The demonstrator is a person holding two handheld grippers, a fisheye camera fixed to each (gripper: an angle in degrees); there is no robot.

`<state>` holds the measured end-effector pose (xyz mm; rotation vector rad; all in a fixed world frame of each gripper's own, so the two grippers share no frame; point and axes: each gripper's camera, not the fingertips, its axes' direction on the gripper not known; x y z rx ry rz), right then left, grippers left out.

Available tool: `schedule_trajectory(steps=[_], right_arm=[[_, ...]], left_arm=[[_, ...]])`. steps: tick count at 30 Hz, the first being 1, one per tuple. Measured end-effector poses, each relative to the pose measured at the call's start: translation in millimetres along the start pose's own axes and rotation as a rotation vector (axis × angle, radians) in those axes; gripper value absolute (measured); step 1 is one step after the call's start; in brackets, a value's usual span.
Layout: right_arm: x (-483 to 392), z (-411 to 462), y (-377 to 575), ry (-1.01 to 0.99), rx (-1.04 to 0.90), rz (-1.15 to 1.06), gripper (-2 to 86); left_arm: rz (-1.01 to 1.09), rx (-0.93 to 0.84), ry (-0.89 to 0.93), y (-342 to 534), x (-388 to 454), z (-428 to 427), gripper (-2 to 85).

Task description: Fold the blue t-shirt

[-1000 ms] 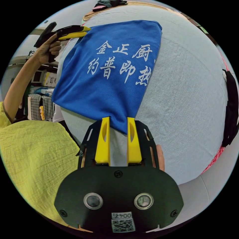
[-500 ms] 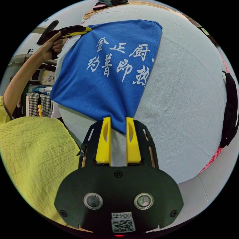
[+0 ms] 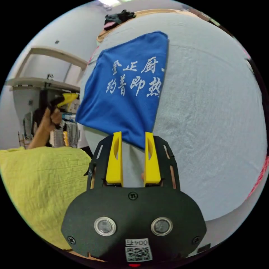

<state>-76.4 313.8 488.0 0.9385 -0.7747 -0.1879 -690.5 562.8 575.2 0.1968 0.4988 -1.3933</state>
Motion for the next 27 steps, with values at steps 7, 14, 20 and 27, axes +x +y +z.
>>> schedule_trajectory(steps=[7,14,20,27], right_arm=[[101,-27,76,-0.371,0.16,0.273,12.2],[114,-29,85,-0.453,0.152,0.304,11.5],[100,-35,80,-0.473,0.115,0.294,9.5],[40,-67,66,-0.296,0.138,0.129,3.4]], left_arm=[[-0.149,0.054,0.029,46,-10,8,13.6],[-0.18,0.032,-0.024,62,-4,12,13.6],[-0.197,0.016,-0.01,62,-2,26,9.2],[-0.263,0.068,0.04,69,-4,22,3.5]])
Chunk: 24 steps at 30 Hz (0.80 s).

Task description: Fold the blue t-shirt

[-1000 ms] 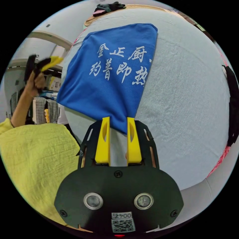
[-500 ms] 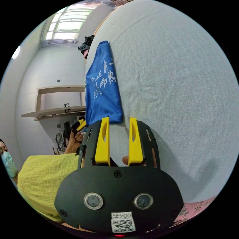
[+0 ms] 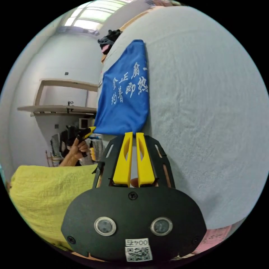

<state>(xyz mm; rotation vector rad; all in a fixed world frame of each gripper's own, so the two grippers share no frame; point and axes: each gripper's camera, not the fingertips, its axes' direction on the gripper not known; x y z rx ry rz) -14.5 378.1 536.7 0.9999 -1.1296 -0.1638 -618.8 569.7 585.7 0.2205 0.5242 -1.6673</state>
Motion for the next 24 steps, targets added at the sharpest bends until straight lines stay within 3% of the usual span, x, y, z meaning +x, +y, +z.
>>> schedule_trajectory(steps=[2,9,13,19,24], right_arm=[[-17,10,1,0.156,-0.049,-0.075,3.6],[-63,26,10,0.309,-0.045,-0.159,7.1],[-84,18,27,0.373,-0.04,-0.175,7.9],[-116,43,27,0.49,-0.151,-0.082,7.4],[-137,56,14,0.58,-0.182,-0.023,5.7]], left_arm=[[-0.023,-0.029,0.005,4,-6,8,3.4],[-0.128,0.012,0.133,23,-15,27,5.6],[-0.118,0.083,0.048,36,-1,10,6.3],[0.373,-0.052,-0.157,22,130,39,7.1],[0.903,-0.319,-0.372,35,259,157,8.3]])
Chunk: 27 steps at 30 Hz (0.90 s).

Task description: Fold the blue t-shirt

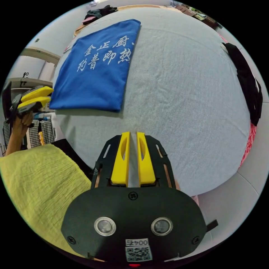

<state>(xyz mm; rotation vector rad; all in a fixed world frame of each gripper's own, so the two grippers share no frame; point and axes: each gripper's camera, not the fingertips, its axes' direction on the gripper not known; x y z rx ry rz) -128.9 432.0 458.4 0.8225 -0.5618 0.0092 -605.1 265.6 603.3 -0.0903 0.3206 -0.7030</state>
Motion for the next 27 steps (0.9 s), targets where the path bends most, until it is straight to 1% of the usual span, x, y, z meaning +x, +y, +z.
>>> schedule_trajectory(steps=[1,3,6,8,12,15,19,22,25,27], right_arm=[[-4,-2,-4,-0.021,-0.016,-0.003,6.1],[-8,-6,-7,-0.048,-0.026,0.011,6.5],[-16,-11,-9,-0.05,-0.03,0.026,5.3],[-26,-13,-9,0.006,-0.028,0.029,4.0],[-38,-19,-7,0.009,-0.022,0.042,4.1],[-49,-25,-5,-0.013,-0.022,0.027,5.1],[-68,-30,-4,0.041,-0.039,0.047,5.9],[-78,-34,2,0.047,-0.025,0.079,7.0],[-78,-40,16,0.008,0.017,0.115,7.4],[-77,-43,25,-0.016,0.048,0.123,7.5]], left_arm=[[0.049,-0.025,-0.012,-10,11,8,8.4],[0.227,-0.101,-0.047,-42,54,36,8.8],[0.339,-0.155,-0.056,-67,90,60,9.1],[0.385,-0.177,-0.071,-77,106,71,9.2],[0.48,-0.237,-0.119,-95,136,93,9.7],[0.539,-0.258,-0.178,-106,156,105,10.1],[0.598,-0.284,-0.236,-119,178,119,9.3],[0.647,-0.301,-0.281,-125,193,129,5.3],[0.625,-0.295,-0.305,-135,197,131,2.5],[0.567,-0.28,-0.247,-145,193,126,1.6]])
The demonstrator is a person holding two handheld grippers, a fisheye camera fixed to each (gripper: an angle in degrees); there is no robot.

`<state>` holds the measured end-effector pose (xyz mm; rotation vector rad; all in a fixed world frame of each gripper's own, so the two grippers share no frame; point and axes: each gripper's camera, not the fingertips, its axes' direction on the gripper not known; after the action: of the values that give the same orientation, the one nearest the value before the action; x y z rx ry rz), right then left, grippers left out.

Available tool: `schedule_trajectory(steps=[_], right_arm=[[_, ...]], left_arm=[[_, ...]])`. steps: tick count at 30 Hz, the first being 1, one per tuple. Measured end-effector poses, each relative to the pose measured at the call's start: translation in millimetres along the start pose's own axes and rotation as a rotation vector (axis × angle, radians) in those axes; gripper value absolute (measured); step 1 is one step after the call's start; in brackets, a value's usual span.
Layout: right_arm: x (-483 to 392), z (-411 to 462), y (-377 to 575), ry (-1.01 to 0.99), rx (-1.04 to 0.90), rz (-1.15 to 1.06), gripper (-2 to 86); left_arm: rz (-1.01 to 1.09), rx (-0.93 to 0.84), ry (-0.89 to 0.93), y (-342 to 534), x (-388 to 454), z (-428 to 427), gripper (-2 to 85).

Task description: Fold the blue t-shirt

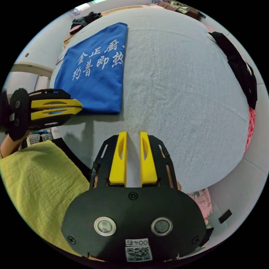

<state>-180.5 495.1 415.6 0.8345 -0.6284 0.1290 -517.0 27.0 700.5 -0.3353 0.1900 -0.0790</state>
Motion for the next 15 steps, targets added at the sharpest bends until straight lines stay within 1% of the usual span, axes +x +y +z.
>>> schedule_trajectory(steps=[1,3,4,5,9,11,15], right_arm=[[-2,-2,8,-0.002,0.026,-0.002,7.4],[-8,-11,25,0.001,0.13,0.007,7.4],[-15,-21,40,-0.018,0.242,0.0,7.6],[-24,-26,51,-0.028,0.311,-0.005,9.9],[-48,-24,62,0.016,0.372,-0.028,12.0],[-56,-24,63,0.049,0.408,-0.024,11.2],[-61,-26,57,0.061,0.417,-0.058,7.6]], left_arm=[[-0.017,0.008,0.022,-1,-4,-1,1.4],[-0.098,0.042,0.135,-1,-22,-4,1.0],[-0.119,0.05,0.166,0,-27,-5,1.0],[-0.155,0.067,0.216,1,-35,-5,0.9],[-0.211,0.101,0.288,1,-50,-5,0.9],[-0.214,0.106,0.294,0,-50,-5,0.9],[-0.214,0.119,0.295,-1,-48,-4,1.0]])
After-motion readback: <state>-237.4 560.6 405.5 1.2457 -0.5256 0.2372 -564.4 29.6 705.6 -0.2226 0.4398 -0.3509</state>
